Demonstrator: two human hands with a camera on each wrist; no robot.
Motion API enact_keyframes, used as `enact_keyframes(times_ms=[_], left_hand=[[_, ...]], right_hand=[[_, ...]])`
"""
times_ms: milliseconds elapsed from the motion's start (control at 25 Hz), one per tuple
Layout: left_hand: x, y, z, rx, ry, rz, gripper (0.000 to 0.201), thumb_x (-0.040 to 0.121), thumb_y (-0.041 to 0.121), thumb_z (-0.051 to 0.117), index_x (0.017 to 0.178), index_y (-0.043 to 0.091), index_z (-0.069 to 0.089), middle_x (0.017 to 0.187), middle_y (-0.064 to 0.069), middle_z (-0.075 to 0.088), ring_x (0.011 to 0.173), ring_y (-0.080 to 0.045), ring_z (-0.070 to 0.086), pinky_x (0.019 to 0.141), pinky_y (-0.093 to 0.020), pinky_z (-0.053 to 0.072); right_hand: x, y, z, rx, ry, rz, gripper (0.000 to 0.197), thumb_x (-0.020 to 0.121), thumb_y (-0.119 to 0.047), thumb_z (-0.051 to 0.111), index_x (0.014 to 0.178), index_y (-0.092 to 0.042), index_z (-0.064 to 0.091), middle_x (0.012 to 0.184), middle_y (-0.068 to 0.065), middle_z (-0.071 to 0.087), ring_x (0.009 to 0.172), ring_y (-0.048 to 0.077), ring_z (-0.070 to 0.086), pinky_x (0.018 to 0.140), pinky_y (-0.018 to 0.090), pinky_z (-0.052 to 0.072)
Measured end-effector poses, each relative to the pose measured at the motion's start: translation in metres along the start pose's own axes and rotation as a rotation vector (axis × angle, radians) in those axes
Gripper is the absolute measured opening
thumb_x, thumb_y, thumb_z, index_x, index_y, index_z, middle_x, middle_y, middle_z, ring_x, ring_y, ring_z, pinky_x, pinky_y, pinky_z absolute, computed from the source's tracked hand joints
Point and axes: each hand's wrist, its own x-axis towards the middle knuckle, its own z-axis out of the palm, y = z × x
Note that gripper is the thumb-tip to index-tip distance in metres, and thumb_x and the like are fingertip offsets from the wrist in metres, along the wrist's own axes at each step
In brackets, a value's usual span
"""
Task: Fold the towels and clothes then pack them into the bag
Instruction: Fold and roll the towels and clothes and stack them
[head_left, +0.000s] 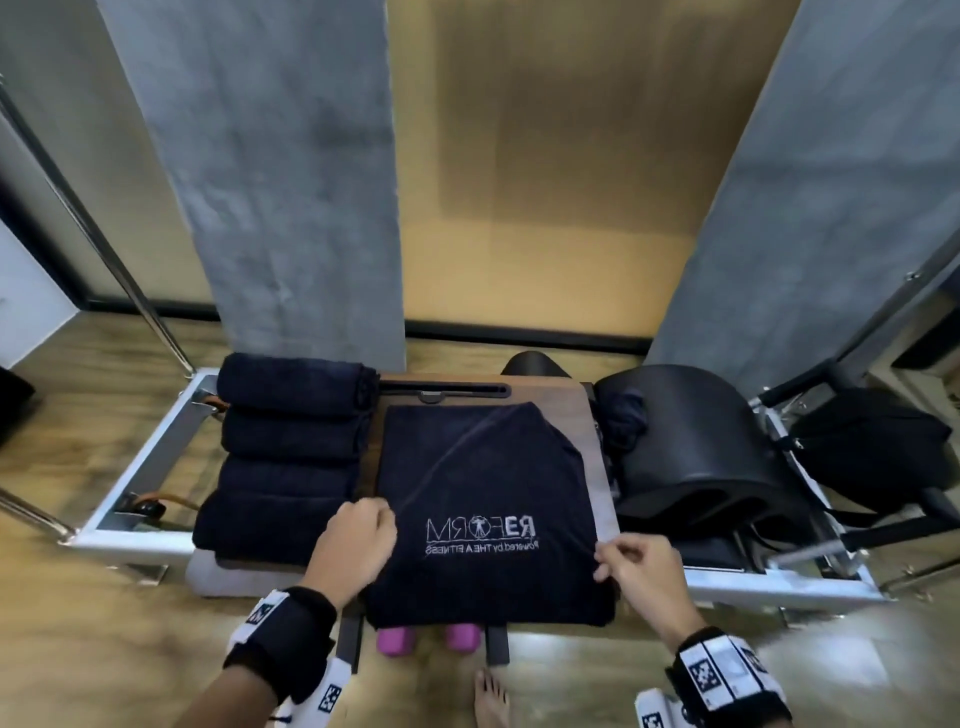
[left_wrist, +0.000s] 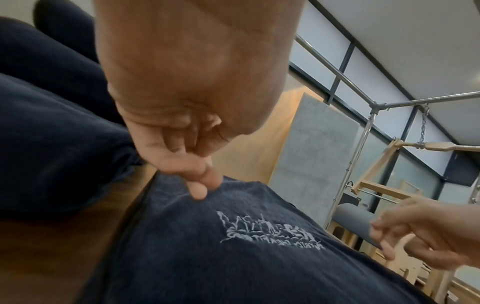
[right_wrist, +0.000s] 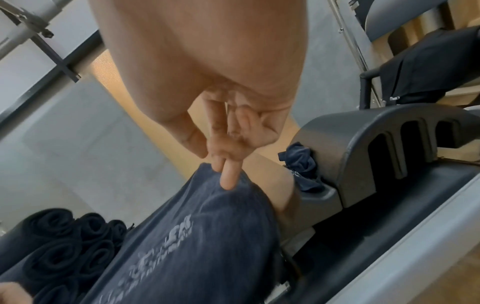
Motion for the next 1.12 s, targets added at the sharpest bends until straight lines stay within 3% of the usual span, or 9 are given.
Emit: enact_keyframes(times_ms=[200,320,400,480,560,640,760,960,1120], left_hand=[[0.053,0.034,0.029,-0.082,0.043,0.18,0.017,0.103,0.01,0.053,0.105,0.017,0.069,0.098,-0.003,0.072,0.097,-0.027,0.07,0.09,-0.044,0.057],[0.087,0.049,0.054,-0.113,0.025,0.218,0.039,0.109,0.006,0.042,0.143,0.013,0.059,0.14,-0.006,0.065,0.13,-0.024,0.06,0.11,-0.037,0.048],[0.106,0.061,0.067,-0.13,0.005,0.183,0.05,0.108,0.002,0.039,0.154,0.019,0.049,0.151,-0.008,0.057,0.142,-0.028,0.051,0.117,-0.039,0.042],[0.12,0.07,0.077,-0.097,-0.085,0.148,0.056,0.109,0.003,0.036,0.161,0.023,0.038,0.167,-0.008,0.04,0.157,-0.032,0.031,0.127,-0.047,0.028],[0.131,0.073,0.084,0.12,-0.158,0.149,0.055,0.115,0.022,0.031,0.168,0.027,0.019,0.177,0.004,0.01,0.164,-0.022,0.002,0.132,-0.056,0.002],[0.137,0.069,0.09,0.373,-0.202,0.132,0.063,0.113,0.052,0.021,0.169,0.034,-0.002,0.174,0.017,-0.016,0.162,-0.016,-0.019,0.126,-0.062,-0.013],[0.142,0.06,0.094,0.488,-0.236,0.101,0.076,0.101,0.078,0.01,0.162,0.046,-0.021,0.166,0.019,-0.038,0.155,-0.016,-0.037,0.122,-0.066,-0.02],[0.147,0.053,0.095,0.509,-0.299,0.098,0.092,0.083,0.097,0.003,0.153,0.052,-0.034,0.156,0.022,-0.051,0.147,-0.016,-0.049,0.118,-0.07,-0.022],[0.148,0.053,0.095,0.498,-0.326,0.103,0.096,0.08,0.1,0.004,0.155,0.051,-0.033,0.155,0.023,-0.053,0.145,-0.016,-0.052,0.117,-0.071,-0.024]], right_hand=[[0.073,-0.033,0.0,0.114,0.032,-0.039,0.019,0.096,-0.004,0.069,0.078,-0.009,0.074,0.069,0.011,0.075,0.038,0.018,0.052,0.041,0.023,0.043],[0.119,-0.054,0.014,0.185,0.059,-0.062,0.022,0.095,0.011,0.06,0.084,-0.001,0.075,0.088,0.022,0.076,0.068,0.028,0.072,0.064,0.035,0.06],[0.145,-0.067,0.026,0.257,0.043,-0.067,0.024,0.094,0.02,0.053,0.088,0.007,0.072,0.095,0.027,0.073,0.082,0.034,0.072,0.074,0.034,0.063],[0.162,-0.075,0.037,0.296,0.02,-0.044,0.028,0.092,0.025,0.048,0.089,0.007,0.069,0.094,0.028,0.071,0.081,0.036,0.07,0.072,0.031,0.063],[0.176,-0.077,0.046,0.191,0.02,-0.049,0.03,0.089,0.024,0.048,0.088,0.004,0.071,0.092,0.025,0.073,0.083,0.038,0.072,0.078,0.037,0.063],[0.184,-0.074,0.048,0.032,0.029,-0.094,0.032,0.085,0.022,0.049,0.089,0.003,0.075,0.089,0.018,0.076,0.086,0.034,0.073,0.086,0.042,0.062],[0.19,-0.071,0.047,-0.192,0.016,-0.199,0.038,0.081,0.018,0.05,0.094,-0.004,0.078,0.092,0.008,0.073,0.087,0.025,0.069,0.091,0.039,0.058],[0.202,-0.066,0.046,-0.471,-0.094,-0.257,0.024,0.086,-0.003,0.075,0.109,-0.01,0.076,0.11,-0.001,0.053,0.106,0.024,0.062,0.094,0.029,0.048],[0.205,-0.062,0.042,-0.562,-0.176,-0.277,0.035,0.081,-0.025,0.088,0.112,-0.017,0.073,0.107,-0.006,0.046,0.102,0.021,0.058,0.093,0.037,0.051]])
